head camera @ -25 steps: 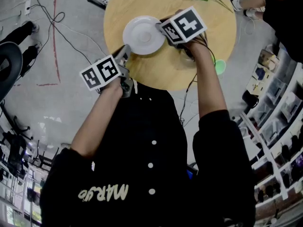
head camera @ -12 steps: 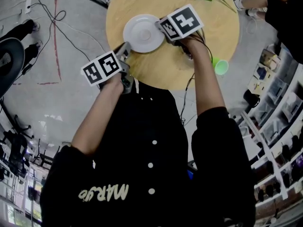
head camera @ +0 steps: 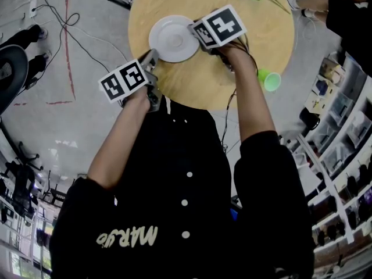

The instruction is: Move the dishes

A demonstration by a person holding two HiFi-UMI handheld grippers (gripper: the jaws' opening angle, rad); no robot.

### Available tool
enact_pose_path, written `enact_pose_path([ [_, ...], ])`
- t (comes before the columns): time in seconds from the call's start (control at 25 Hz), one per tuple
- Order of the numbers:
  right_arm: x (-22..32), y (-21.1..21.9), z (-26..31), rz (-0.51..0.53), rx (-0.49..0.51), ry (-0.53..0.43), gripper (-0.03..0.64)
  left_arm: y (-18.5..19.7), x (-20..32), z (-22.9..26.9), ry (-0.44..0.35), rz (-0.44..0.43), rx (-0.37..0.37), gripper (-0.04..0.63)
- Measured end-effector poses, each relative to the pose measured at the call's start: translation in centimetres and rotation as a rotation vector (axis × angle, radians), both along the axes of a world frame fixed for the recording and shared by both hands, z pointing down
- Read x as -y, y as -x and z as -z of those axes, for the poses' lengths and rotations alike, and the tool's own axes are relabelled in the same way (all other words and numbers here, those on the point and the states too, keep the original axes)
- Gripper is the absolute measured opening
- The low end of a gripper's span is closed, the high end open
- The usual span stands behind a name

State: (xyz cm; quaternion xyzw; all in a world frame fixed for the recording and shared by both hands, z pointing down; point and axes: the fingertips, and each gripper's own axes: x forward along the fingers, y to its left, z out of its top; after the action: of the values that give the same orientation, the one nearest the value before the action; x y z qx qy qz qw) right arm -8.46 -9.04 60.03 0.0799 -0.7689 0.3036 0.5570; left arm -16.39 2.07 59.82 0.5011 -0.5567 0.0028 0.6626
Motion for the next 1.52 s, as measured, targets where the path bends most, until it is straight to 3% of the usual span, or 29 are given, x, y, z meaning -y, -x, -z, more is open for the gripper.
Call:
enact_pose_path([
  [0.56,-0.2,-0.4,-0.4,-0.027,0.014,-0.024,0.072,-0.3,0.1,-0.3,-0.007,-0.039,0.038,0.038],
  [0.68,-0.2,-0.5,0.0,-0.029,0.016,-0.061,0.08,-0.2,0.2,0.1,-0.021,-0.041,0.045,0.08],
  [0.88,0.3,-0.9,2.3,-0.042,0.05,-0.161,0.155,0.6,0.3,2.1,-0.086,-0.046,0.067,0.108],
  [0.96,0.3,-0.8,4.7,-0.075,0.123,-0.217,0.178,1.8,1.0,4.4,-0.201,-0.056,0.158,0.114],
  [1.08,1.1,-1.1,10.6,-0.186,0.332,-0.389,0.167,2.9,2.6,11.1,-0.515,-0.148,0.414,0.108],
  [1.2,0.9,-3.6,17.4,-0.328,0.511,-0.563,0.079,2.5,3.2,17.8,-0.736,-0.267,0.59,0.047],
  [1.36,0.5,-9.7,23.2,-0.481,0.569,-0.757,0.004,1.7,3.7,23.9,-0.87,-0.337,0.686,0.005],
  [1.52,-0.3,-16.1,27.9,-0.639,0.579,-0.872,-0.002,0.3,4.0,28.6,-0.934,-0.391,0.746,0.003],
])
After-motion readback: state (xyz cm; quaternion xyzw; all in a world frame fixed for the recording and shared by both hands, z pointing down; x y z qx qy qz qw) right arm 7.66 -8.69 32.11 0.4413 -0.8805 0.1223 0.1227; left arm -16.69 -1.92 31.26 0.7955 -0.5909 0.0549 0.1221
